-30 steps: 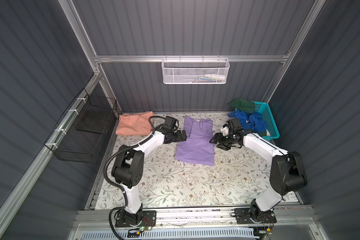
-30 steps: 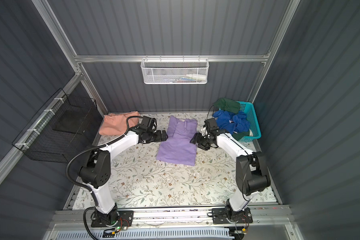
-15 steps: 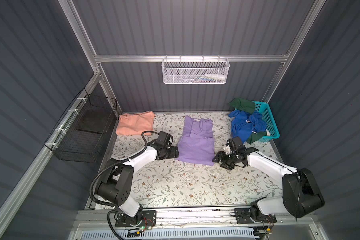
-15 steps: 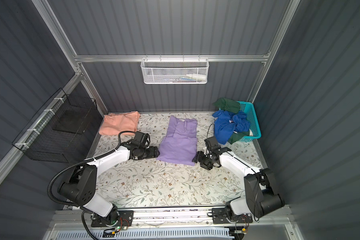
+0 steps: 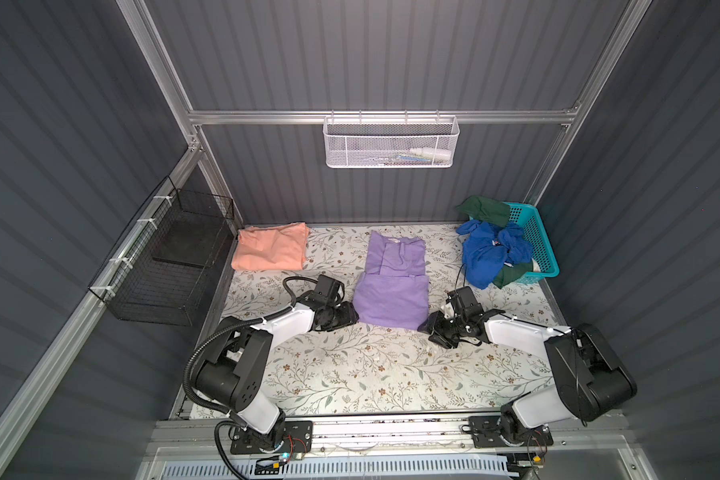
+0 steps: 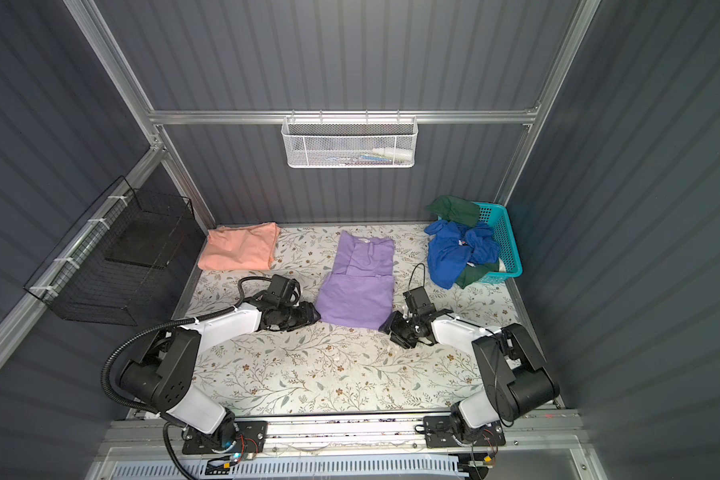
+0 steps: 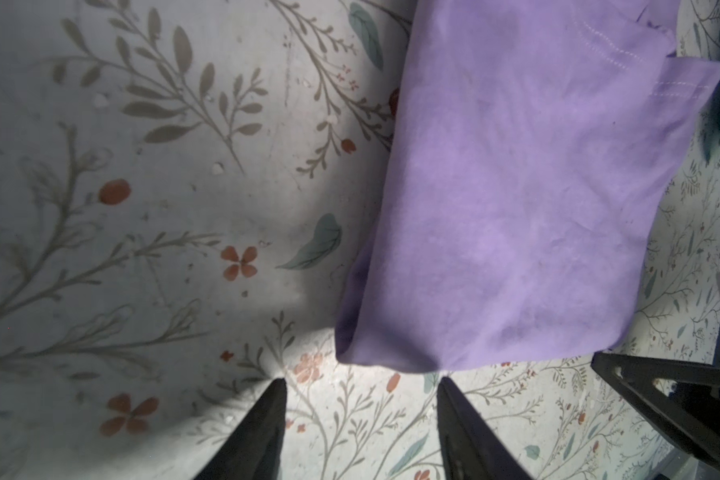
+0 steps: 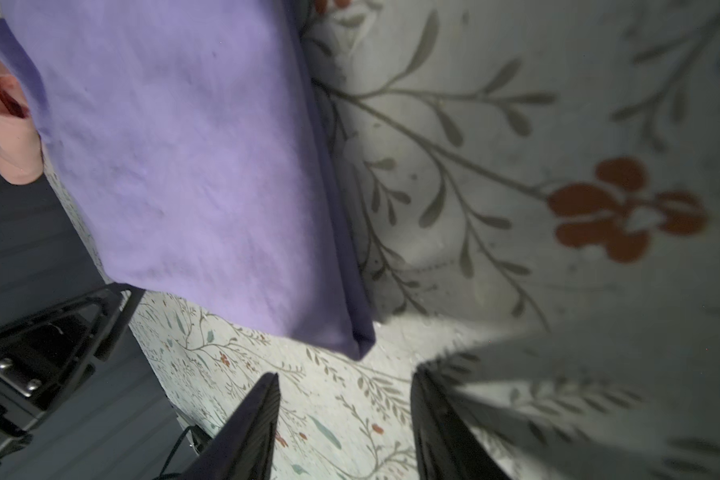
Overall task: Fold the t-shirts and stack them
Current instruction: 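Grasp the near edge of the folded lavender shirt with both grippers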
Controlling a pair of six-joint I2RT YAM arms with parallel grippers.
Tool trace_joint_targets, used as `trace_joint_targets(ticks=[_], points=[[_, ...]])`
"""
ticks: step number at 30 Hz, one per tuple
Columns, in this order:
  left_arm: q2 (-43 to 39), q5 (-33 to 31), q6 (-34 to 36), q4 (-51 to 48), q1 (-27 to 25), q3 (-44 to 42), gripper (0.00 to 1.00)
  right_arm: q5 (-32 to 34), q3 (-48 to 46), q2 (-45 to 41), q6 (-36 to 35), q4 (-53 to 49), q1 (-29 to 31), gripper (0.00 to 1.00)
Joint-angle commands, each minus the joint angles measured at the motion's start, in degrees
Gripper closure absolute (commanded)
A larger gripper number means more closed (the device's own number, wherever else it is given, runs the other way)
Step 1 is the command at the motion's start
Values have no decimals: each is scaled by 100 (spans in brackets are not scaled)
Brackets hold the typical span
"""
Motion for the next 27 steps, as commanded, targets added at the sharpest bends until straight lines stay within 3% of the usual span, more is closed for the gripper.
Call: trace_joint_targets(ticks=[1,12,17,19,22,27], points=[[204,178,-237,199,-63,-105,46,-25,-110,169,230,401,22,48],[621,-220,-347,179,-72,127,65,51,150,534,217,503,13,65],[698,-375,-316,166,-66,284,76,196,303,624,95,360,-4,90],[685,-395,-254,170,-66,327,85,229,371,631,21,264,-16,98],[689,-447,-106,76,-64,409,99,289,442,579,-80,113,-27,100],[815,-370,72,-72,-74,577,100,328,498,467,-194,-26,-55,100]])
